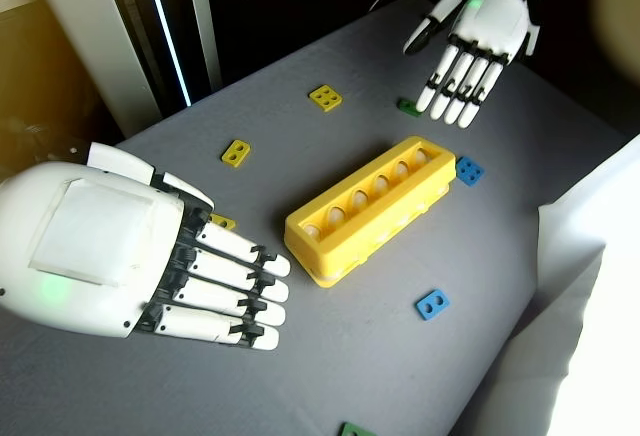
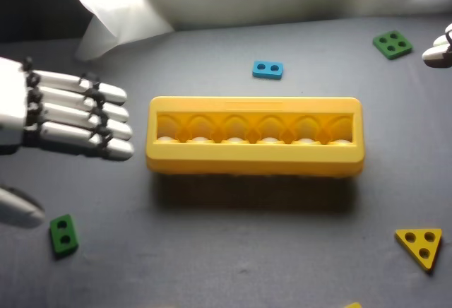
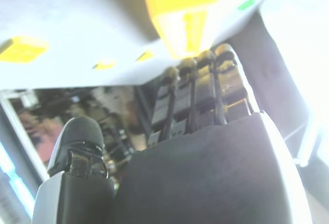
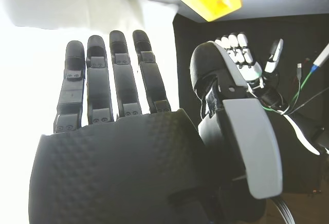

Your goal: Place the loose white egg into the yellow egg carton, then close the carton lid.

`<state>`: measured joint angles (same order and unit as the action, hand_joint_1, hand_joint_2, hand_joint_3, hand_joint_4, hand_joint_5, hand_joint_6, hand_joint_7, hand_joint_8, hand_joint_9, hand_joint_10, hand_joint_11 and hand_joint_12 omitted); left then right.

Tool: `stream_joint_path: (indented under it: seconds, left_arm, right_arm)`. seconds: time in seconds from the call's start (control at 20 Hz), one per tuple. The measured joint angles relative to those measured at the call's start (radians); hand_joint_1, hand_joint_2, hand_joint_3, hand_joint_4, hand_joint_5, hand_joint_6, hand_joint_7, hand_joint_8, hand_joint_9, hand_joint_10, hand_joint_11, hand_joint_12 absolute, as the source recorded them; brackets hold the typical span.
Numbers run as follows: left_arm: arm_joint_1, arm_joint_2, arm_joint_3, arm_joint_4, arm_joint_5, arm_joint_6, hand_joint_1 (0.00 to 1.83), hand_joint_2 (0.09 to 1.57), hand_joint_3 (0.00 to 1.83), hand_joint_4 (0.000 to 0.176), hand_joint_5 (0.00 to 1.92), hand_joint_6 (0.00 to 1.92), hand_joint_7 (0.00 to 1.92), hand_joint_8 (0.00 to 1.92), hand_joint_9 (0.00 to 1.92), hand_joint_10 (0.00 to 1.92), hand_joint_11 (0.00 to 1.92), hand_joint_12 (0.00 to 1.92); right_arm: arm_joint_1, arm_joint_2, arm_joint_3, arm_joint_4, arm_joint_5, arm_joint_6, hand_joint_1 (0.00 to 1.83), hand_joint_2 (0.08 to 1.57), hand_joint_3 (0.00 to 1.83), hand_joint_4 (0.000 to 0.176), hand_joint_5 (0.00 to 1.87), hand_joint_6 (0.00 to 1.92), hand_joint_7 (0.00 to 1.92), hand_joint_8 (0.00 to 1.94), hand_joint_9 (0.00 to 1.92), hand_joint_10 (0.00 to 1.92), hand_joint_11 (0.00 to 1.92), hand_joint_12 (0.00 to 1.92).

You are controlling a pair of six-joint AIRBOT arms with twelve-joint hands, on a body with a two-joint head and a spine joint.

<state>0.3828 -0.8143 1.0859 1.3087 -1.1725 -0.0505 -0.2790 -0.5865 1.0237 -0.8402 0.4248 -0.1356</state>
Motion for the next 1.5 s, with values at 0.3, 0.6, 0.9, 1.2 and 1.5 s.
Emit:
stream_joint_path:
  seconds: [0.3, 0.6, 0.9, 1.2, 1.5]
  left_arm:
    - [-0.101, 0.084, -0.036, 0.067, -0.073, -0.051, 0.00, 1.29, 0.00, 0.000, 0.14, 0.00, 0.11, 0.00, 0.05, 0.00, 0.00, 0.00]
    - [-0.121, 0.084, -0.039, 0.090, -0.040, -0.080, 0.00, 1.30, 0.00, 0.000, 0.16, 0.01, 0.15, 0.01, 0.11, 0.01, 0.03, 0.02]
    - [-0.122, 0.084, -0.066, 0.122, 0.020, -0.114, 0.00, 1.29, 0.00, 0.000, 0.11, 0.01, 0.11, 0.01, 0.07, 0.01, 0.01, 0.00]
    - [-0.127, 0.092, -0.087, 0.168, 0.073, -0.124, 0.00, 1.30, 0.00, 0.000, 0.17, 0.01, 0.16, 0.01, 0.12, 0.02, 0.05, 0.03]
    - [-0.118, 0.081, -0.090, 0.124, 0.101, -0.114, 0.00, 1.30, 0.00, 0.000, 0.17, 0.00, 0.16, 0.00, 0.12, 0.00, 0.05, 0.05]
  right_arm:
    - [-0.013, 0.000, 0.000, 0.007, 0.006, 0.007, 0.00, 1.49, 0.00, 0.000, 0.23, 0.00, 0.19, 0.00, 0.16, 0.00, 0.00, 0.40]
    - [-0.012, 0.001, -0.002, 0.000, 0.001, 0.022, 0.00, 1.49, 0.00, 0.000, 0.26, 0.00, 0.24, 0.00, 0.20, 0.00, 0.00, 0.44]
    - [-0.012, 0.001, -0.004, 0.000, 0.003, 0.024, 0.00, 1.48, 0.00, 0.000, 0.23, 0.00, 0.18, 0.00, 0.14, 0.00, 0.00, 0.35]
    - [-0.012, 0.001, -0.005, -0.001, 0.003, 0.024, 0.00, 1.47, 0.00, 0.000, 0.24, 0.01, 0.21, 0.01, 0.17, 0.00, 0.00, 0.35]
    - [-0.012, 0.001, -0.008, -0.002, 0.003, 0.024, 0.00, 1.49, 0.00, 0.000, 0.29, 0.01, 0.26, 0.01, 0.20, 0.00, 0.00, 0.42]
